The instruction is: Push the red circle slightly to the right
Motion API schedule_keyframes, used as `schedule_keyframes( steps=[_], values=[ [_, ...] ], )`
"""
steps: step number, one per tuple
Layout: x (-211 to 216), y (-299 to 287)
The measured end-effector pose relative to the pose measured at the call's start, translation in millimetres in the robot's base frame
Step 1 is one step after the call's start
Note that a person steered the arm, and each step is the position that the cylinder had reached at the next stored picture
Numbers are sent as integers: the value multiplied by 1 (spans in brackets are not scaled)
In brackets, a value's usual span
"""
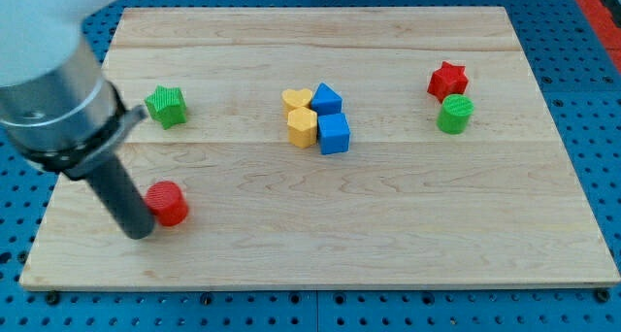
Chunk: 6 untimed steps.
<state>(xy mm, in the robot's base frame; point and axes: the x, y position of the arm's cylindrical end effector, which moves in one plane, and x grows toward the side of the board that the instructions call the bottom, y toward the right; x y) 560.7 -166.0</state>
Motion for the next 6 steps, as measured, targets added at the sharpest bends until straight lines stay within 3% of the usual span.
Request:
schedule_keyframes(
  steps=[3,4,6],
  values=[
    [-41,22],
    [-67,-14],
    [-73,-24]
  ],
)
